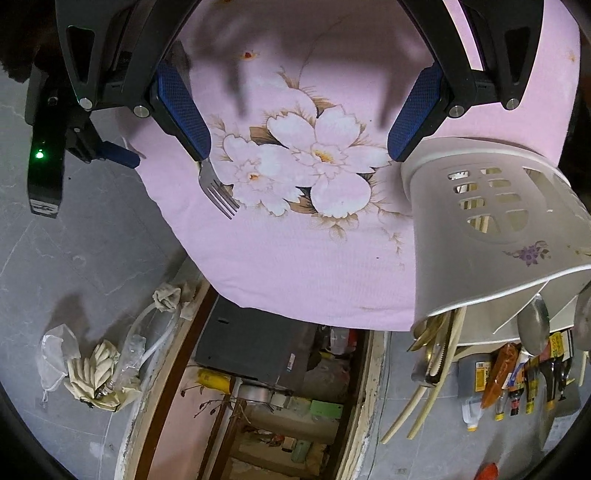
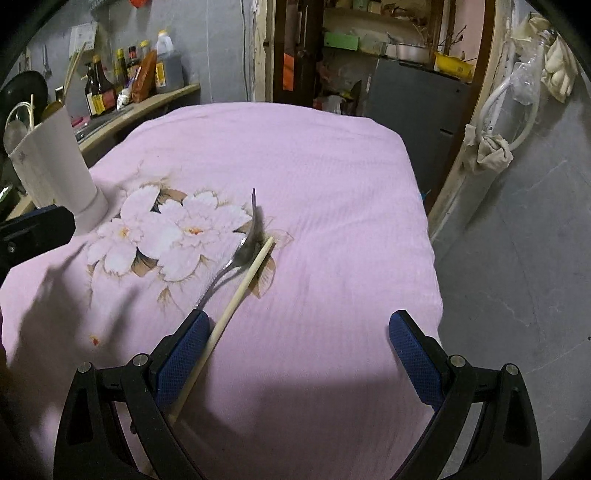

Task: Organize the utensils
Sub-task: 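Move both open tools down toward the remaining fork and chopstick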

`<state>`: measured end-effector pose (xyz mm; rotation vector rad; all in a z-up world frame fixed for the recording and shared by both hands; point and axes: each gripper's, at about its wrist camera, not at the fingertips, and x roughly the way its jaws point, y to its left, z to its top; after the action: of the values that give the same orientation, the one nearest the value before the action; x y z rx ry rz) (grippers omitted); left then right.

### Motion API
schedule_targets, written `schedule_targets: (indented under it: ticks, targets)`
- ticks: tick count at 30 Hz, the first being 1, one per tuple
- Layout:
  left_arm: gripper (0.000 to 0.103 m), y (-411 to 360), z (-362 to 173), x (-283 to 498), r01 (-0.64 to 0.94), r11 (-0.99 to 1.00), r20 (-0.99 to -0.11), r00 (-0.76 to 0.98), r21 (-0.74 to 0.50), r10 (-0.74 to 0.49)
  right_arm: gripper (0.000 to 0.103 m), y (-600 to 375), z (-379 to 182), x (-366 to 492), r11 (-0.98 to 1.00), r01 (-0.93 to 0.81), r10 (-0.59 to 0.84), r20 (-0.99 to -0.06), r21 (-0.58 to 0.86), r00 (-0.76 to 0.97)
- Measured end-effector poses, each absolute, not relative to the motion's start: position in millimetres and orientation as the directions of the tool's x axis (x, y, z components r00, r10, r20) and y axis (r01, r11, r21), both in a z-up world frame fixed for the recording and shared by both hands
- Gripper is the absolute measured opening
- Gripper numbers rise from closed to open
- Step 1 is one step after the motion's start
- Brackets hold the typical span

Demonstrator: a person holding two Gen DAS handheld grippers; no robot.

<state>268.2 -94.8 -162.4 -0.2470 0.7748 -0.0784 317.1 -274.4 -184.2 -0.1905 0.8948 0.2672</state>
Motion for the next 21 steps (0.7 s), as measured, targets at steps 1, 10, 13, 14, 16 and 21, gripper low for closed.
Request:
schedule_targets:
  ticks: [1,10,13,14,16,21]
  targets:
    - [0.097,-96,-162,269,-0.016,0.968,-0.683,0.712,-0.249,-0.164,0.096,-275,-182,315,0.951,-0.305,0.142,-0.789,-0.06,0.598]
    - [0.095,-121,-165,288,0.098,0.962,-0.692,0.676,-0.256,-0.253,0.094,-327,-180,300,0.969,-0.245,0.147,-0.8,0.0,0.581]
    - [0.089,-132,-169,301,0.143,0.951,-0.699,0.649,-0.274,-0.299,0.081,-339,-182,298,0.971,-0.237,0.17,-0.8,0.035,0.576]
    - [0.086,-136,-170,305,0.157,0.948,-0.701,0.642,-0.275,-0.31,0.078,-342,-183,298,0.971,-0.237,0.177,-0.8,0.045,0.573]
    - [0.079,-143,-173,316,0.187,0.941,-0.711,0.618,-0.281,-0.335,0.064,-345,-183,301,0.969,-0.238,0.19,-0.801,0.061,0.567]
    - [0.063,-155,-183,343,0.215,0.919,-0.735,0.552,-0.331,-0.394,0.049,-351,-188,311,0.956,-0.262,0.259,-0.803,0.132,0.536]
